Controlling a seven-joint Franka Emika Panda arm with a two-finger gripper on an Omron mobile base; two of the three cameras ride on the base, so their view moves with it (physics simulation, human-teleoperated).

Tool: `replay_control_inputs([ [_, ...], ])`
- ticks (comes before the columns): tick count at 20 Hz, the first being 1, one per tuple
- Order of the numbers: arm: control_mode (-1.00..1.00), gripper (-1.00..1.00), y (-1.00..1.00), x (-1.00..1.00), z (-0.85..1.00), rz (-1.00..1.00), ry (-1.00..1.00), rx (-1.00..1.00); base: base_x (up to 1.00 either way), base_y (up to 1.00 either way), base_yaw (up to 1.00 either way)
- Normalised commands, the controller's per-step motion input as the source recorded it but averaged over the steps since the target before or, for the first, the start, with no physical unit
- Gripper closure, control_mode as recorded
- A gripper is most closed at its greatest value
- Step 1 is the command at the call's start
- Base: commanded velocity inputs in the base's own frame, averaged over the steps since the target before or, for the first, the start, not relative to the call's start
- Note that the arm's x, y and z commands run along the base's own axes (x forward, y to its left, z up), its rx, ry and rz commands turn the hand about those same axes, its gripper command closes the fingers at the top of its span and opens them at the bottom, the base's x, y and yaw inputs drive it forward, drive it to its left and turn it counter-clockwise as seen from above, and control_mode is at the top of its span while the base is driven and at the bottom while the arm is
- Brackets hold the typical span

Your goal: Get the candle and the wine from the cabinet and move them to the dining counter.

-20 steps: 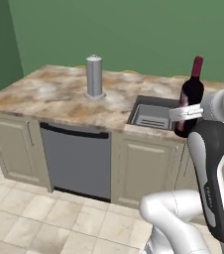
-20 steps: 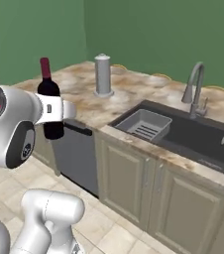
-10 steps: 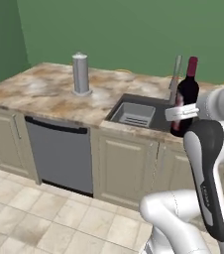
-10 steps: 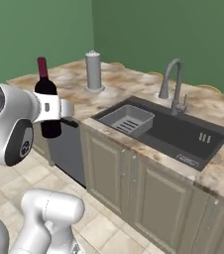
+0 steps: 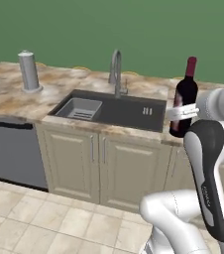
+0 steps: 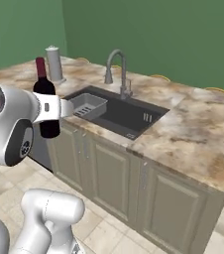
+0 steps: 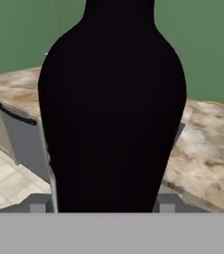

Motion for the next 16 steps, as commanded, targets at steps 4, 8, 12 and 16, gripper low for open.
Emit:
replay_control_inputs([
  [4,1.00,1.00,0.00,0.00,0.00,0.00,0.00,0.00,-0.35,-1.00,-0.28],
  [8,1.00,1.00,0.00,0.00,0.00,0.00,0.00,0.00,-0.27,-1.00,-0.25],
  [12,1.00,1.00,0.00,0.00,0.00,0.00,0.00,0.00,-0.01,-1.00,-0.19],
  [16,1.00,1.00,0.00,0.00,0.00,0.00,0.00,0.00,0.05,-1.00,-0.09],
])
